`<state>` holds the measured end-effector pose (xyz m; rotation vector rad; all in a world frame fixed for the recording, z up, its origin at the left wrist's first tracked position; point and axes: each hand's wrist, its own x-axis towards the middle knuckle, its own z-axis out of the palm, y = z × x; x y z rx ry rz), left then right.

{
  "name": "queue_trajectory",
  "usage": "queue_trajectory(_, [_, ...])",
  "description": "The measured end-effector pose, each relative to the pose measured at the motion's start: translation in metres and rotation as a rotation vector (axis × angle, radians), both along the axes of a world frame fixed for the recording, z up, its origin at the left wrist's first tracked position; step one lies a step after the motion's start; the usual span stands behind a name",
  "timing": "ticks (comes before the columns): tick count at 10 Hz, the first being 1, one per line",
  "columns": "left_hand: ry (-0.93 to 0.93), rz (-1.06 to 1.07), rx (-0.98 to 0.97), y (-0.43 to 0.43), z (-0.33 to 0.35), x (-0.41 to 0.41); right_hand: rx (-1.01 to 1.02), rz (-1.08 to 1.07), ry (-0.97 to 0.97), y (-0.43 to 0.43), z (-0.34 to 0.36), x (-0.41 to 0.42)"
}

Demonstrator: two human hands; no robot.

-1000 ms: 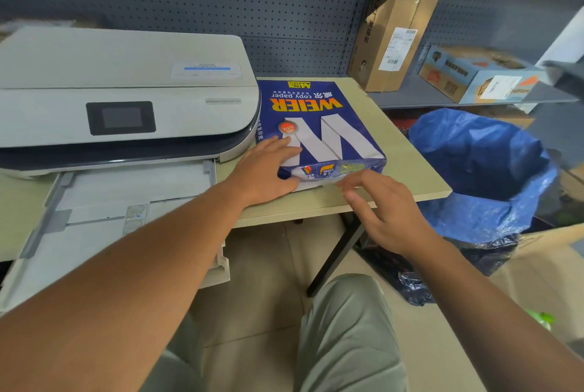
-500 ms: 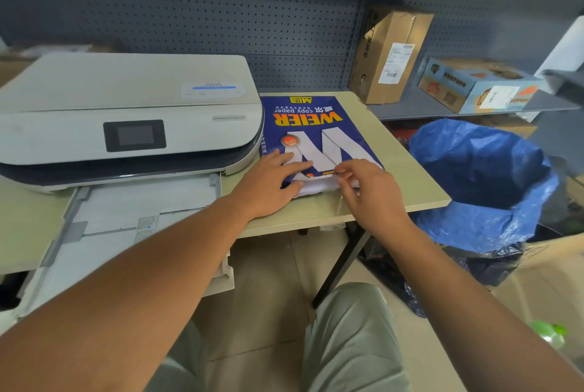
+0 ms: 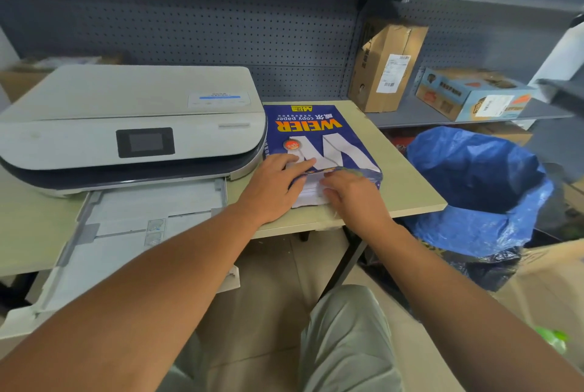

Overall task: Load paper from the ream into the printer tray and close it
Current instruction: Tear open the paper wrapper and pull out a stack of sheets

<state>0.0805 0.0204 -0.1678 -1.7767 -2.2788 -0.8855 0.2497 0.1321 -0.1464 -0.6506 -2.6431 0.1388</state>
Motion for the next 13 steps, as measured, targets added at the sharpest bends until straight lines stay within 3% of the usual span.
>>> queue_trajectory(2, [0.108,-0.014,-0.025,0.001,-0.002,0.003,0.019,-0.09,-0.173,0.007,0.009,-0.014])
queue_trajectory(3, [0.098,-0.009,0.01,0.002,-0.005,0.001,0.04,-0.043,-0.151,0.002,0.012,0.001])
queue_trajectory(5, [0.088,0.02,-0.002,0.002,-0.007,-0.001,-0.209,-0.238,-0.331,0.019,0.014,-0.03])
queue_trajectory(6, [0.084,0.048,-0.001,0.001,-0.006,0.0,-0.03,-0.096,-0.185,0.012,0.017,-0.017])
queue_trajectory(8, [0.056,0.066,-0.001,0.001,-0.005,0.002,-0.068,-0.028,-0.097,0.017,0.023,-0.007])
queue_trajectory(10, [0.045,0.076,0.006,0.002,-0.006,0.001,-0.08,0.007,-0.083,0.019,0.026,-0.003])
queue_trajectory(12, [0.046,0.077,-0.004,0.003,-0.007,0.001,-0.027,-0.003,-0.199,0.024,0.018,-0.012])
queue_trajectory(13, [0.047,0.077,-0.002,0.002,-0.006,0.002,-0.037,-0.011,-0.151,0.019,0.022,-0.008])
